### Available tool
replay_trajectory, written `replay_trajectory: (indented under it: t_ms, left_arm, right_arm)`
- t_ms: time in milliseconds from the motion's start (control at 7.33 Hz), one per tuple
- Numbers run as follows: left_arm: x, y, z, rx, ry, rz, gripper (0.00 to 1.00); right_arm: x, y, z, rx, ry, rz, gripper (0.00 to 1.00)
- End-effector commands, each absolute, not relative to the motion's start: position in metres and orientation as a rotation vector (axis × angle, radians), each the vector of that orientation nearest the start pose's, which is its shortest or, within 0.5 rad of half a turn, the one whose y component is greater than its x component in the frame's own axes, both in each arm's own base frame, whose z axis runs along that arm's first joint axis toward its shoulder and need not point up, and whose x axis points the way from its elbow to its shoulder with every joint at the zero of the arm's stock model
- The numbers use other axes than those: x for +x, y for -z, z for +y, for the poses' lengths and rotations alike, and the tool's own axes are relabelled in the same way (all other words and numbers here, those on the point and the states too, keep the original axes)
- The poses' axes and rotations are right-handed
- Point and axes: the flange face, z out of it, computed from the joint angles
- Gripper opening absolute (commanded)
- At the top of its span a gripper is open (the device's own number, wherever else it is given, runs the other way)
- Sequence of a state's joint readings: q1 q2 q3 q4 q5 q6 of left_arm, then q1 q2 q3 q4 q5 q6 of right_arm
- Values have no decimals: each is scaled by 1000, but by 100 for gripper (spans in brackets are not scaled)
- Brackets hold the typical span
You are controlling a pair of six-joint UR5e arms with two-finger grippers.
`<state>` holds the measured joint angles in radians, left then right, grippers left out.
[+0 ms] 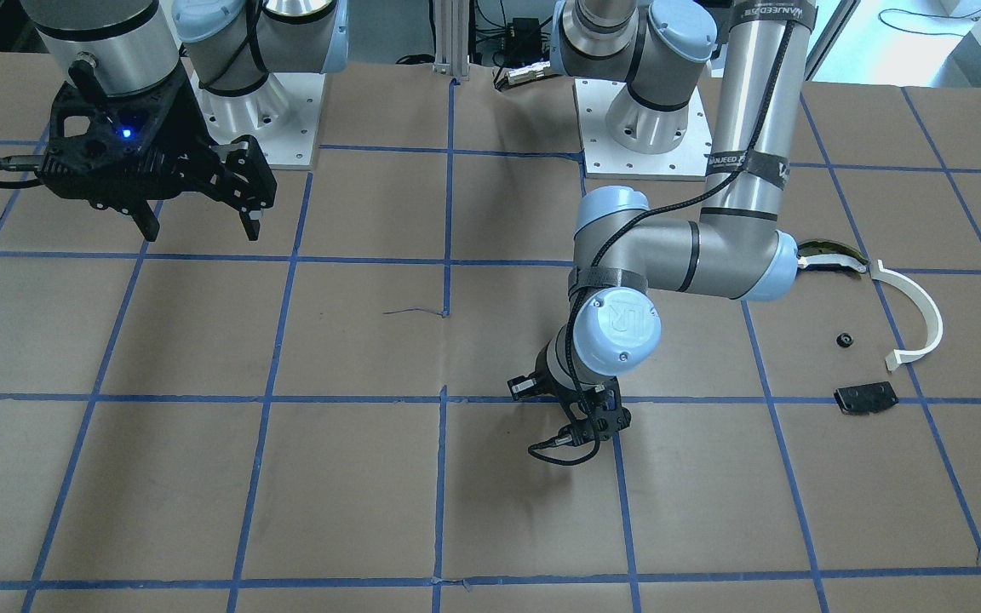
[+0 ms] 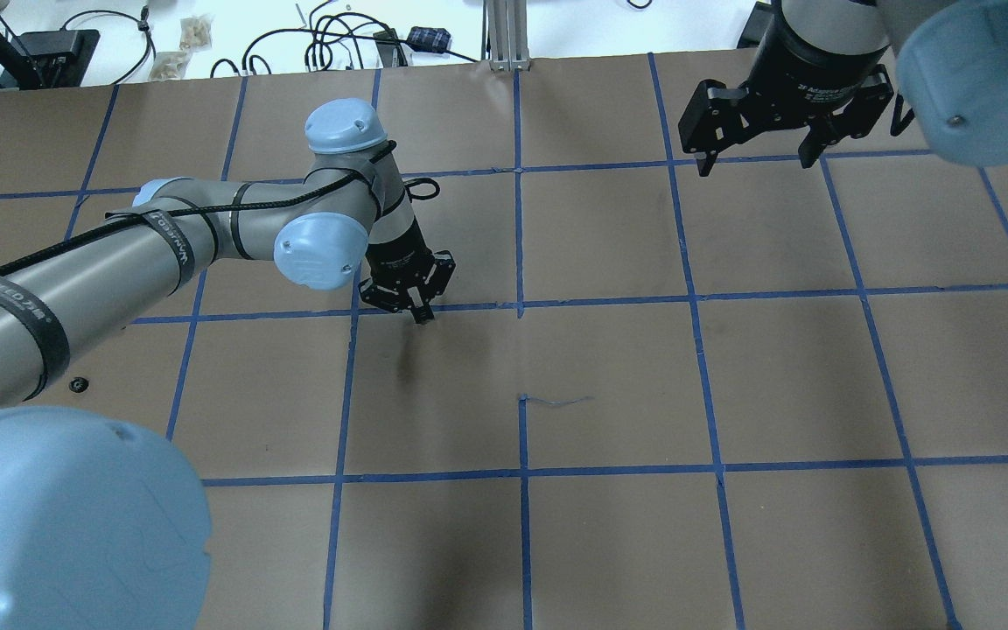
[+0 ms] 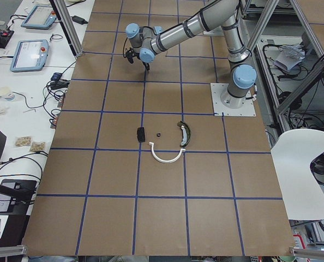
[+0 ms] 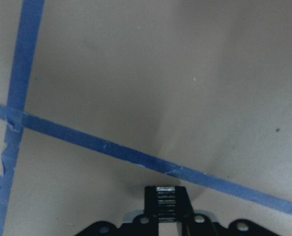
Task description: Place bearing gear from tray to pile
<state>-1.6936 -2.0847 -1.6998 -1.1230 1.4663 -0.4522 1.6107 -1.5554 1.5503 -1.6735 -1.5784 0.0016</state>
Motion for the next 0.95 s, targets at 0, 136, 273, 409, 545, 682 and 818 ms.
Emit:
replay_trajectory:
  t_ms: [0,136,273,409,545,682,818]
  left_arm:
    - [-137,-215,-606,-364,-251,3096,0]
    - [-83,-234,-611,-255,-259,3105,0]
    - [-11,-238,-606,-164,-286,3026,0]
    - [50,-243,-587,-38,-362,2961,0]
    - [105,-232,-560,-25,-436,2988,0]
    - [145,-227,-534,-36,-472,3013,0]
    - [183,-225,-519,-34,-488,3039,0]
  right_arm:
    - [153,-499,-502,-60,164,3142,100]
    - [153,-499,-502,-60,162,3141,100]
    - [153,-499,-502,-60,164,3141,100]
    - [152,-498,-503,-57,162,3141,100]
    - [153,-498,-502,-60,162,3141,100]
    - [152,-498,-503,-57,164,3141,100]
    - [152,-498,-503,-57,164,3141,100]
